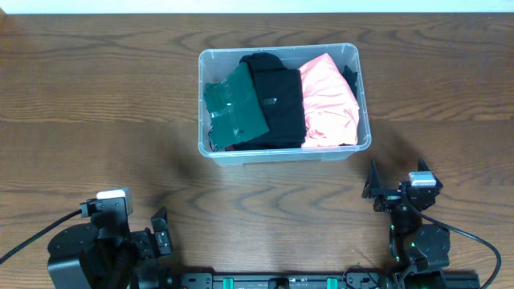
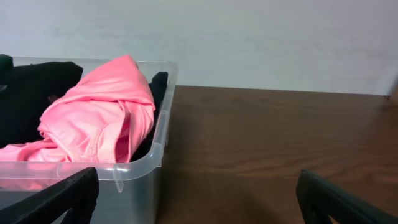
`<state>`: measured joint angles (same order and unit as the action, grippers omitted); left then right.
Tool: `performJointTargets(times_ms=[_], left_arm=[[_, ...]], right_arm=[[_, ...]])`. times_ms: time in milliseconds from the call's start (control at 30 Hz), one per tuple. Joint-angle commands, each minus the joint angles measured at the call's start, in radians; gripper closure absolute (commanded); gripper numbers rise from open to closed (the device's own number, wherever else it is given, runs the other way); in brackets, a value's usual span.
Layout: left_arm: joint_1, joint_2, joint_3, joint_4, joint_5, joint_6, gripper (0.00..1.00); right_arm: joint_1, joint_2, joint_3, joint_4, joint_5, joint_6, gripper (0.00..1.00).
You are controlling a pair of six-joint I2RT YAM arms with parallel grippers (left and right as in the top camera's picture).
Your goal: Pack container
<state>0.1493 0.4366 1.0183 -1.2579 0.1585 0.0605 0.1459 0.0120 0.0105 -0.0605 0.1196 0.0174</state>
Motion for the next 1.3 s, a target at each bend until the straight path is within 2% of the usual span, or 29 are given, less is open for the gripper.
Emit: performJointTargets(times_ms=[0, 167, 267, 533, 767, 1000, 1133, 1267], left_arm=[[-0.004, -0.002, -0.002, -0.001, 0.014, 0.014, 0.02], [-0.004, -0.006, -0.011, 0.008, 0.013, 0.014, 0.02], [-0.005, -0.042, -0.079, 0.072, 0.013, 0.014, 0.02], [-0.06, -0.266, -0.48, 0.446, 0.013, 0.014, 0.02], [-0.067, -0.428, -0.729, 0.758, 0.013, 0.014, 0.02], [-0.087, -0.435, -0.914, 1.083, 0.013, 0.014, 0.02], [-0.127, -0.435, -1.016, 1.209, 0.013, 0.014, 0.02], [-0.153, -0.435, -1.014, 1.207, 0.013, 0.014, 0.02]], right_arm=[[-0.007, -0.006, -0.005, 0.0, -0.012, -0.011, 0.01], [-0.007, -0.006, -0.005, 0.0, -0.012, -0.011, 0.01], [-0.007, -0.006, -0.005, 0.0, -0.012, -0.011, 0.01], [-0.007, -0.006, -0.005, 0.0, -0.012, -0.011, 0.01], [-0.007, -0.006, -0.005, 0.0, -0.012, -0.011, 0.01], [-0.007, -0.006, -0.005, 0.0, -0.012, -0.011, 0.01], [-0.007, -0.006, -0.005, 0.0, -0.012, -0.011, 0.01], [-0.007, -0.006, -0.005, 0.0, -0.012, -0.011, 0.01]])
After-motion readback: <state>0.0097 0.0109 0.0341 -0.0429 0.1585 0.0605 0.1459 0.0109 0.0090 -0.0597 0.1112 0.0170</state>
